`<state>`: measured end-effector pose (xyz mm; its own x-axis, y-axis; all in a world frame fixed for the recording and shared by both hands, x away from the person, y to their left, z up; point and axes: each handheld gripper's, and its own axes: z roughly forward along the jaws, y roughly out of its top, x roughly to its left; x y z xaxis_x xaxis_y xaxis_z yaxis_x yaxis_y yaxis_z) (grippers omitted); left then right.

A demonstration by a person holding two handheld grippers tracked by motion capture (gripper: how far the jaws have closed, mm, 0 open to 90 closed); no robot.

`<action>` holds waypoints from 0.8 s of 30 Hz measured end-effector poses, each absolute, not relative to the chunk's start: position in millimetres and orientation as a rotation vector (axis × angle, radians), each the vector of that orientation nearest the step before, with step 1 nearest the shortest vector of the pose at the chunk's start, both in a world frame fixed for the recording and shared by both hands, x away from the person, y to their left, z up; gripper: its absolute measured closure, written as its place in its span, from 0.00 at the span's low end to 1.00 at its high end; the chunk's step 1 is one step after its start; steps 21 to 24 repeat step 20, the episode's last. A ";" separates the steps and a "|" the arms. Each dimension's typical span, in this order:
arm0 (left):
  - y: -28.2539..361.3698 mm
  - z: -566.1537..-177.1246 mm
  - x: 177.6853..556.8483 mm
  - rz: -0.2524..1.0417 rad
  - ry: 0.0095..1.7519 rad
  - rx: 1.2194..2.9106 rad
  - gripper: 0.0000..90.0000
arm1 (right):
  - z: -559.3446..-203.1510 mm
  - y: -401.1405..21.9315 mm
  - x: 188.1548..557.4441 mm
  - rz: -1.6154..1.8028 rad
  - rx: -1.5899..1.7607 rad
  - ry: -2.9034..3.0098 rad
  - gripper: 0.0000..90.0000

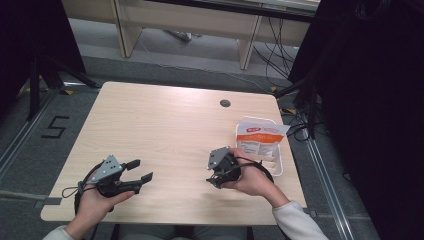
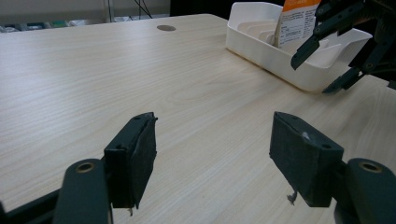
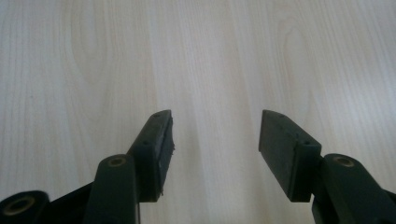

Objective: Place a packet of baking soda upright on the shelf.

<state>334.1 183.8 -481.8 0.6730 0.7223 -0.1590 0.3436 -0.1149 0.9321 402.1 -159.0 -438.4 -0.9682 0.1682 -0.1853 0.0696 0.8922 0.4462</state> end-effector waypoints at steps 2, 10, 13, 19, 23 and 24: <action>184.0 -481.2 333.6 0.399 0.858 1.724 0.35 | -445.6 -158.4 402.0 0.707 0.155 2.825 0.50; 184.9 -481.4 332.6 0.369 0.872 1.716 0.35 | -458.0 -160.8 391.7 0.822 0.275 2.789 0.51; 185.2 -481.8 332.7 0.367 0.872 1.727 0.35 | -462.6 -162.7 389.6 0.850 0.313 2.772 0.50; 184.0 -482.9 334.3 0.365 0.870 1.730 0.36 | -468.0 -166.3 387.3 0.862 0.333 2.784 0.49; 183.9 -482.8 334.3 0.370 0.876 1.733 0.36 | -467.7 -166.8 386.1 0.863 0.351 2.778 0.49; 183.9 -482.8 334.3 0.370 0.876 1.733 0.36 | -467.7 -166.8 386.1 0.863 0.351 2.778 0.49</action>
